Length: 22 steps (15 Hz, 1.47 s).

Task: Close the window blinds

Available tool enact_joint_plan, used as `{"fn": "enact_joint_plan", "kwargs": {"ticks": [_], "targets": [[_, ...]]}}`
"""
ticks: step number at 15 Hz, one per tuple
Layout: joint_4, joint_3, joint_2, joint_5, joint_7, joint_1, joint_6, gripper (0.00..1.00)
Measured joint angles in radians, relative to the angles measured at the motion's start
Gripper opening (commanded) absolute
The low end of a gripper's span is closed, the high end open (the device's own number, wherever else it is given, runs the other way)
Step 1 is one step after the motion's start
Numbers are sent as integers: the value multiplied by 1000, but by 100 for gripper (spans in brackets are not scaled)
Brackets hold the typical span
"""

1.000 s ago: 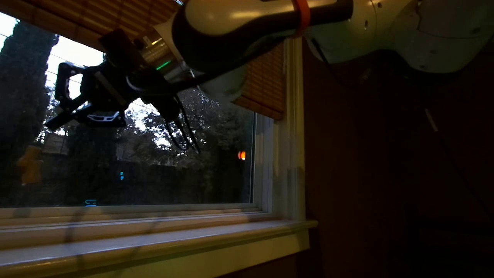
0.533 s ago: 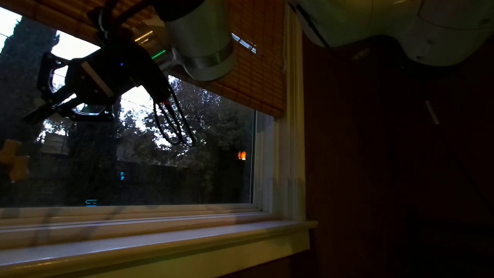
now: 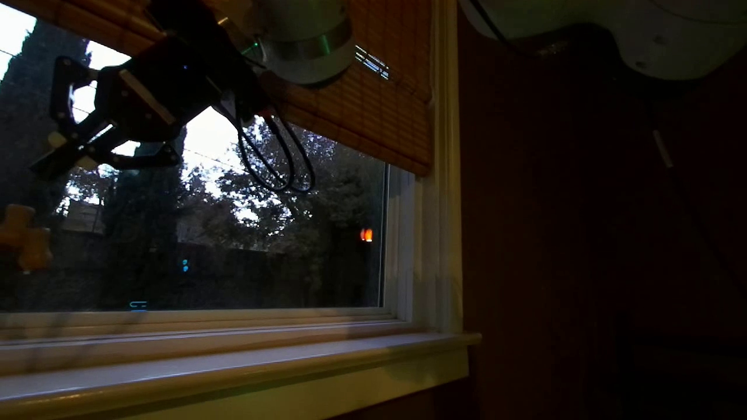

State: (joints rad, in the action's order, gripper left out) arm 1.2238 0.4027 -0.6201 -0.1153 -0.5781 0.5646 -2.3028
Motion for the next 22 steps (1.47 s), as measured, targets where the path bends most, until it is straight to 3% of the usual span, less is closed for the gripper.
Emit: {"fn": "enact_joint_plan", "kwargs": {"ticks": [4,10,22], "targets": [[6,16,40,0,-36,19,57,2],[11,27,153,2,-66,33,44,2],[161,-90,405,48,-217,23,-140,1]]}}
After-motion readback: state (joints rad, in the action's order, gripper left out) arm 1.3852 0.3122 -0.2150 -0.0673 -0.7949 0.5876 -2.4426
